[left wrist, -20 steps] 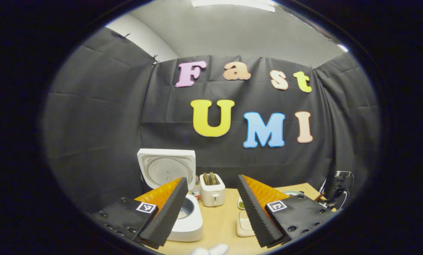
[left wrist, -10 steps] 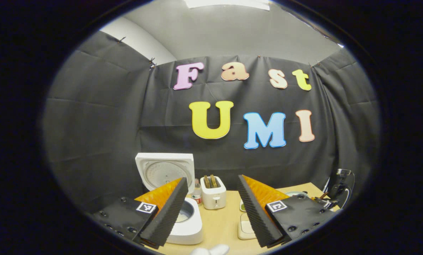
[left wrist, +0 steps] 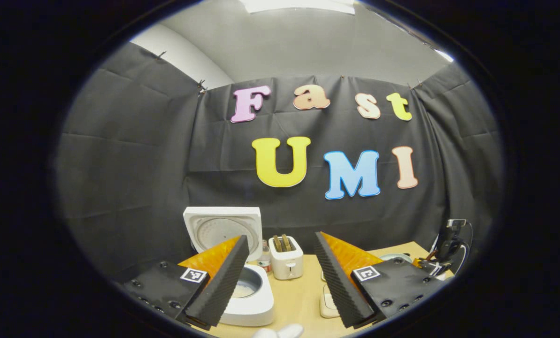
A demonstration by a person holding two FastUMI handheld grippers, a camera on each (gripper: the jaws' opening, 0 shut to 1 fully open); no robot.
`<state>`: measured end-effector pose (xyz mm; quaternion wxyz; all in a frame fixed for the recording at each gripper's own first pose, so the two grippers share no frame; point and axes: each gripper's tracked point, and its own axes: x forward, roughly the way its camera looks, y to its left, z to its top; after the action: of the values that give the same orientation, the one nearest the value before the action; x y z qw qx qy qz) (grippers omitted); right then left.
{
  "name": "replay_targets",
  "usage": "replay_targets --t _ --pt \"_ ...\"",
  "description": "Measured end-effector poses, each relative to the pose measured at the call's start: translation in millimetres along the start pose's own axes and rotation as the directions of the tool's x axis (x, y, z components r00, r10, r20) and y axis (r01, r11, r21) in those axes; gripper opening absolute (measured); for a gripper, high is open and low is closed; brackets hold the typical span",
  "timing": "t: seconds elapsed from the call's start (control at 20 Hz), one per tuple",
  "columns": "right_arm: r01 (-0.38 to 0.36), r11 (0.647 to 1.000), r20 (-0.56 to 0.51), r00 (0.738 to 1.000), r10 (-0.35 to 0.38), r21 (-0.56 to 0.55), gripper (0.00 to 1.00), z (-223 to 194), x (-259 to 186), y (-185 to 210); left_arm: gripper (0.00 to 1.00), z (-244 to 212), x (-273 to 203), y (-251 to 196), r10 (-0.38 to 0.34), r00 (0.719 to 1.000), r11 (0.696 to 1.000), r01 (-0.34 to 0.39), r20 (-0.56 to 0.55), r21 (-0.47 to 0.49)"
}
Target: Close the left gripper, press the button to open the rice cooker; take a wooden spoon from the chopstick holder with the right hand, scoop a spoonful of rice and pour it into the rice cooker, then put the wooden spoon back into the chopstick holder.
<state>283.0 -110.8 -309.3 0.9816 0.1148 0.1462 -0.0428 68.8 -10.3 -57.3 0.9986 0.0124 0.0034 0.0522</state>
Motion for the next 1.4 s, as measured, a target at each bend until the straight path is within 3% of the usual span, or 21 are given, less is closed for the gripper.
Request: replay_targets --t 0.35,0.65,0.8,0.95,1.15,1.3,1.4 --pt "-0.036 0.995 0.097 0.994 0.045 -0.096 0.22 62.0 -37.9 44.8 0.96 5.3 -6.1 30.2 0.008 1.0 1.0 -0.007 0.017 -0.023" --pt "-0.155 0.971 0.156 0.97 0.184 -0.182 0.22 110.2 -82.8 141.5 0.97 -4.6 -9.7 73.2 0.039 0.999 0.999 -0.039 0.013 -0.038" --pt "-0.22 0.954 0.13 0.96 0.249 -0.202 0.22 89.4 -91.2 187.9 0.97 -17.4 -11.1 89.2 0.053 0.999 0.997 -0.053 -0.006 -0.053" --pt "-0.245 0.945 0.076 0.961 0.266 -0.215 0.22 52.1 -84.6 215.5 0.97 -26.2 -11.8 102.3 0.062 0.998 0.997 -0.063 -0.022 -0.053" --pt "-0.236 0.939 0.003 0.97 0.245 -0.251 0.22 6.5 -69.4 223.1 0.97 -28.8 -12.7 115.6 0.072 0.997 0.997 -0.072 -0.023 -0.039" --pt "-0.184 0.936 -0.023 0.982 0.185 -0.3 0.22 -14.9 -54.9 213.1 0.97 -35.7 -10.8 121.5 0.08 0.996 0.996 -0.081 -0.034 -0.028" --pt "-0.143 0.917 -0.018 0.989 0.147 -0.373 0.22 -20.7 -46.6 205.9 0.97 -40.4 -8.7 124.8 0.084 0.996 0.996 -0.085 -0.043 -0.023"
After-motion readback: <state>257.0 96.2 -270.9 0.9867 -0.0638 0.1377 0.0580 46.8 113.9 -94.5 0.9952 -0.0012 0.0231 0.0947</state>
